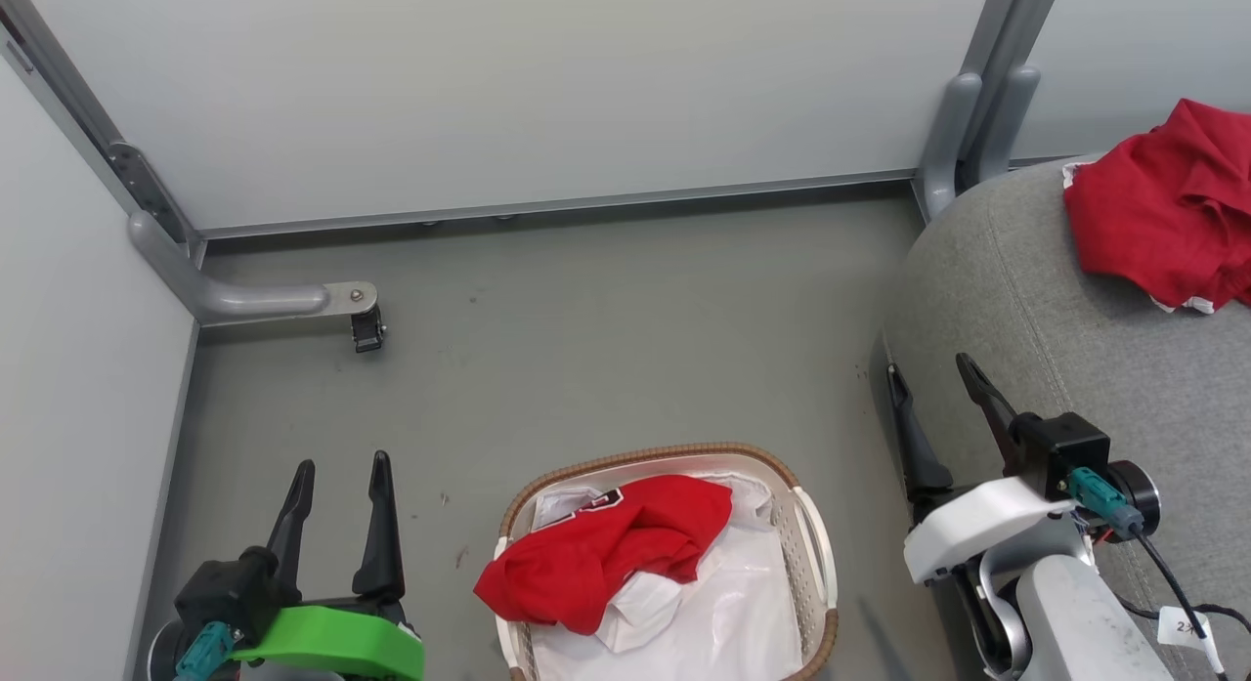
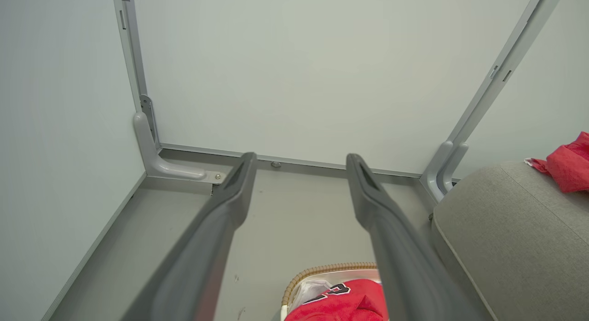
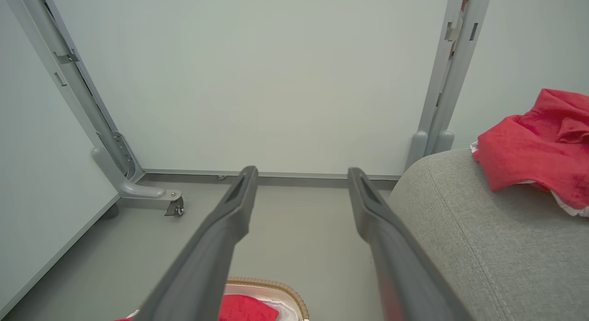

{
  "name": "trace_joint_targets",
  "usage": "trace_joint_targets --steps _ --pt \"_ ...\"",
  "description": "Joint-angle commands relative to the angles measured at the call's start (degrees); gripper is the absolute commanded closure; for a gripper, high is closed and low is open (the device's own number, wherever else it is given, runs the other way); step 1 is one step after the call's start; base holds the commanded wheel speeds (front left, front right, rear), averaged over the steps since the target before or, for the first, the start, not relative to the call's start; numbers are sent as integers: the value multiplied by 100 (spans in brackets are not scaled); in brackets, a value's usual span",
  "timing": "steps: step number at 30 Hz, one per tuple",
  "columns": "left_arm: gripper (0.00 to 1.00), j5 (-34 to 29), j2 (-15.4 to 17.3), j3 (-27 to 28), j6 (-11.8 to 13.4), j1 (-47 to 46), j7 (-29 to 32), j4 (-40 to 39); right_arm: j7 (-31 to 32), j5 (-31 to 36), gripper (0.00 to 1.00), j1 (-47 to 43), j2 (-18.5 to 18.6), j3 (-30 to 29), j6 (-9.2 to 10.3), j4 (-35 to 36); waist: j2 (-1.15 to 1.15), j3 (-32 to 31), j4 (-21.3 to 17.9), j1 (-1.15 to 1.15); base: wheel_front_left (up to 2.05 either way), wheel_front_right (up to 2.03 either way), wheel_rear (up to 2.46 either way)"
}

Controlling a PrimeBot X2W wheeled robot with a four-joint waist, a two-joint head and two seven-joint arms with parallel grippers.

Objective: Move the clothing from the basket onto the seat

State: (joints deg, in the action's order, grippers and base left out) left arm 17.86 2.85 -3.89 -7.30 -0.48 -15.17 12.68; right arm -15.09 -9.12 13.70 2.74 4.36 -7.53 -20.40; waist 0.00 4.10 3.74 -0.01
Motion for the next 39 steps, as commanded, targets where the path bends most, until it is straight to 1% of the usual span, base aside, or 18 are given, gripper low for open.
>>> trace_joint_targets --steps 1,6,11,23,39 --pt "0 25 9 -5 -24 79 3 -12 -12 -38 0 -131 26 25 8 44 0 -49 23 1 0 0 0" --pt "0 -25 8 -28 -25 135 3 -40 -12 -88 0 -261 27 146 8 75 0 -106 -28 1 0 0 0" --pt "0 -48 8 -26 -27 150 3 -11 -12 -105 0 -285 26 136 8 77 0 -149 -60 1 0 0 0" --pt "0 -89 8 -10 -28 132 3 36 -12 -121 0 -312 25 168 8 50 0 -180 -12 1 0 0 0" --pt "0 -104 8 -22 -28 10 3 32 -12 -108 0 -210 25 123 8 95 0 -43 -21 1 0 0 0"
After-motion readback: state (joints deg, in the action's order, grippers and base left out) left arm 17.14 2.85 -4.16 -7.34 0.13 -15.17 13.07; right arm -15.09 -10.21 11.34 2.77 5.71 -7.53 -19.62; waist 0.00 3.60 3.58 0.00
